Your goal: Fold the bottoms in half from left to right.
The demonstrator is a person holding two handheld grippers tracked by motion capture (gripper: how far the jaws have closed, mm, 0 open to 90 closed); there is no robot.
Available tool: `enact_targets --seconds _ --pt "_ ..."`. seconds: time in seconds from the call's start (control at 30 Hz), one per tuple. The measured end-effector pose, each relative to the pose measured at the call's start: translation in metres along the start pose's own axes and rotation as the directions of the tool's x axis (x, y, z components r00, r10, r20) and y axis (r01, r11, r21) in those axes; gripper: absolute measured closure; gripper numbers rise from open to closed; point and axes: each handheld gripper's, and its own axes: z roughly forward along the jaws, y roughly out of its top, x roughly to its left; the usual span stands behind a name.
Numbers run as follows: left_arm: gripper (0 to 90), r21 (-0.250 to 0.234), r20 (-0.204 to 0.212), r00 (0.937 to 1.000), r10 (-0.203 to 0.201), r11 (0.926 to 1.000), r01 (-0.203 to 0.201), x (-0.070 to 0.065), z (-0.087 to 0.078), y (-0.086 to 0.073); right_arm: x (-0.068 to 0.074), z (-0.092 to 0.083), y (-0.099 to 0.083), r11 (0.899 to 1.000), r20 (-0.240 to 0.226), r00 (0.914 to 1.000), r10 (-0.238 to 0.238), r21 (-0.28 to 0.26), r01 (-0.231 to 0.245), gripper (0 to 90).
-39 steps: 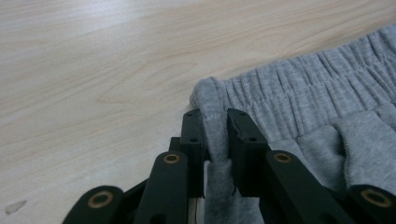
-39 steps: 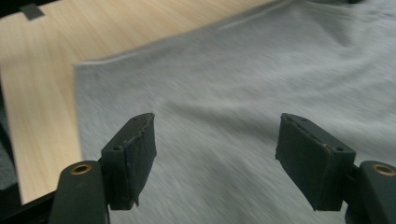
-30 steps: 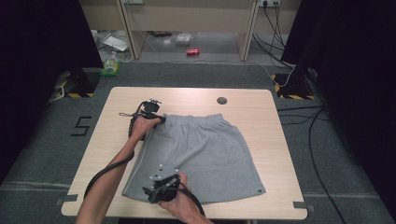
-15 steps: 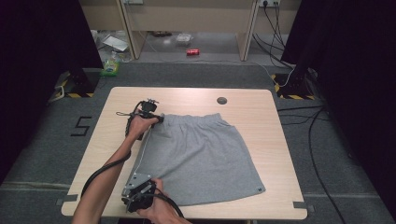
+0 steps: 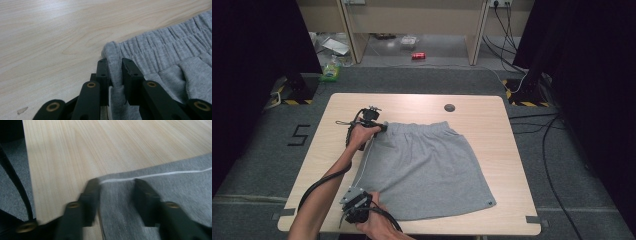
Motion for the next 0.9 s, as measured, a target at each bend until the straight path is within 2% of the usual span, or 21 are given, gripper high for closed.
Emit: enact_targets --seconds 0.03,0.1,0.13,0.17,0.2,0.23,0.3,0.43,0.5,0.57,0.63,0.67,0.7,0.73,0.77,0.8,0.83,0.87,0.9 --pt "76.1 0.002 0.0 1.0 0.004 1.0 -0.004 0.0 0.0 0.0 -0.002 -0.001 0.0 1.0 0.007 0.9998 -0.016 -0.003 0.016 67.0" --pt "76.2 0.002 0.001 1.0 0.004 1.0 -0.004 0.0 0.0 0.0 -0.004 -0.001 -0.001 1.0 -0.002 1.0 -0.002 -0.008 0.002 76.9" --pt "76.3 0.003 0.001 1.0 0.002 1.0 -0.002 0.0 0.0 0.001 -0.006 -0.002 -0.002 1.0 -0.004 0.9999 0.01 -0.011 -0.01 80.5" --pt "76.6 0.004 0.003 1.0 0.001 1.0 -0.001 0.0 0.0 0.001 -0.008 -0.002 -0.003 1.0 -0.005 1.0 -0.007 -0.015 0.007 82.5" --pt "77.0 0.004 0.003 1.0 0.001 1.0 -0.001 0.0 0.0 0.001 -0.01 -0.003 -0.004 1.0 -0.012 0.9999 -0.004 -0.021 0.004 83.3" --pt "77.0 0.002 0.015 0.9997 -0.017 0.9999 0.017 0.001 -0.001 0.001 -0.01 -0.003 -0.004 1.0 -0.012 0.9999 -0.004 -0.021 0.004 83.3" --pt "79.4 -0.007 0.044 0.9969 -0.065 0.9979 0.065 0.005 -0.005 0.003 -0.014 -0.005 -0.005 1.0 -0.04 0.9992 0.01 -0.026 -0.011 84.0" --pt "80.3 -0.028 0.057 0.9959 -0.07 0.997 0.072 0.003 -0.013 0.009 -0.017 -0.016 -0.004 0.998 -0.055 0.9983 0.016 -0.054 -0.019 84.2" --pt "80.5 -0.04 0.06 0.996 -0.067 0.9968 0.069 -0.004 -0.021 0.017 -0.023 -0.032 -0.003 0.994 -0.071 0.9966 0.042 -0.096 -0.049 84.2" --pt "80.6 -0.051 0.076 0.9945 -0.072 0.9958 0.076 -0.01 -0.027 0.024 -0.026 -0.046 -0.004 0.992 -0.066 0.9972 0.035 -0.121 -0.043 84.3" --pt "80.5 -0.056 0.083 0.9935 -0.077 0.9951 0.082 -0.013 -0.03 0.028 -0.03 -0.061 -0.006 0.988 -0.079 0.9953 0.056 -0.14 -0.067 84.2" --pt "80.6 -0.062 0.079 0.9946 -0.067 0.9955 0.072 -0.02 -0.036 0.035 -0.032 -0.068 -0.008 0.985 -0.079 0.9947 0.066 -0.152 -0.077 84.2" --pt "80.6 -0.062 0.079 0.9946 -0.067 0.9955 0.072 -0.02 -0.036 0.035 -0.032 -0.068 -0.008 0.985 -0.079 0.9947 0.066 -0.152 -0.077 84.2" --pt "80.5 -0.074 0.079 0.9955 -0.052 0.9956 0.058 -0.03 -0.044 0.045 -0.038 -0.087 -0.012 0.976 -0.073 0.9941 0.08 -0.195 -0.093 84.2" --pt "80.5 -0.075 0.081 0.9954 -0.051 0.9955 0.057 -0.034 -0.046 0.048 -0.041 -0.096 -0.015 0.972 -0.069 0.9937 0.089 -0.212 -0.101 84.3" --pt "80.5 -0.075 0.081 0.9954 -0.051 0.9955 0.057 -0.034 -0.046 0.048 -0.041 -0.096 -0.015 0.972 -0.069 0.9937 0.089 -0.212 -0.101 84.3" --pt "80.5 -0.072 0.074 0.9965 -0.038 0.9965 0.043 -0.046 -0.051 0.057 -0.046 -0.113 -0.021 0.962 -0.066 0.991 0.116 -0.239 -0.129 84.3" --pt "80.4 -0.069 0.074 0.9968 -0.029 0.997 0.034 -0.052 -0.052 0.062 -0.05 -0.122 -0.025 0.957 -0.062 0.9903 0.125 -0.254 -0.136 84.3" --pt "80.4 -0.069 0.074 0.9968 -0.029 0.997 0.034 -0.052 -0.052 0.062 -0.05 -0.122 -0.025 0.957 -0.062 0.9903 0.125 -0.254 -0.136 84.3"
